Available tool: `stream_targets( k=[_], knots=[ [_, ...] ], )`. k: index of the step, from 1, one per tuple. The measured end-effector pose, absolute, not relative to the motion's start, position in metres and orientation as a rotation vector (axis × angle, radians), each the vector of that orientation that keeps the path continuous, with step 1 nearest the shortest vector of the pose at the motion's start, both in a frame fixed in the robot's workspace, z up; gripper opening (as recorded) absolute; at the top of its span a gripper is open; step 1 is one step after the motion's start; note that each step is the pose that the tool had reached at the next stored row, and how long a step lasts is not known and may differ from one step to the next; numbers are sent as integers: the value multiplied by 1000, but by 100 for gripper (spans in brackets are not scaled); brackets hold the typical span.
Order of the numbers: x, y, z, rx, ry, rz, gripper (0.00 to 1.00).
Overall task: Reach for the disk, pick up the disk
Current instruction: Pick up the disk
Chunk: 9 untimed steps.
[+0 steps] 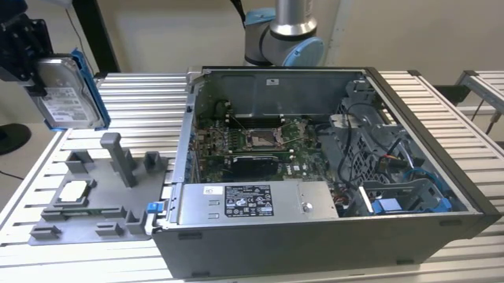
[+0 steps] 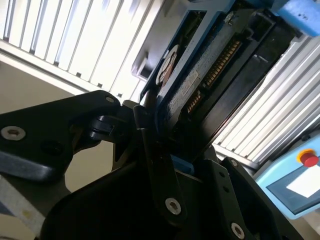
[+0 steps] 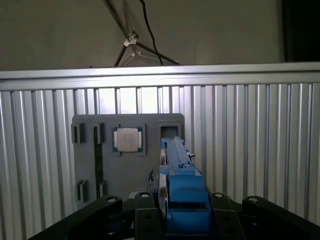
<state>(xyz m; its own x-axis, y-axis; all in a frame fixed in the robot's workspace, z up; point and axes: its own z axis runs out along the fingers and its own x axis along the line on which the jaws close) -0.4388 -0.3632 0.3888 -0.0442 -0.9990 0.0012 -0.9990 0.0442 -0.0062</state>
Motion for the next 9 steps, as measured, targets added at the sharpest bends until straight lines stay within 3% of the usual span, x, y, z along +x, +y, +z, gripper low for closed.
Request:
stream_targets(
  k=[9],
  knots=[
    [-439,-363,427,-2169,2268,-8,0]
  ],
)
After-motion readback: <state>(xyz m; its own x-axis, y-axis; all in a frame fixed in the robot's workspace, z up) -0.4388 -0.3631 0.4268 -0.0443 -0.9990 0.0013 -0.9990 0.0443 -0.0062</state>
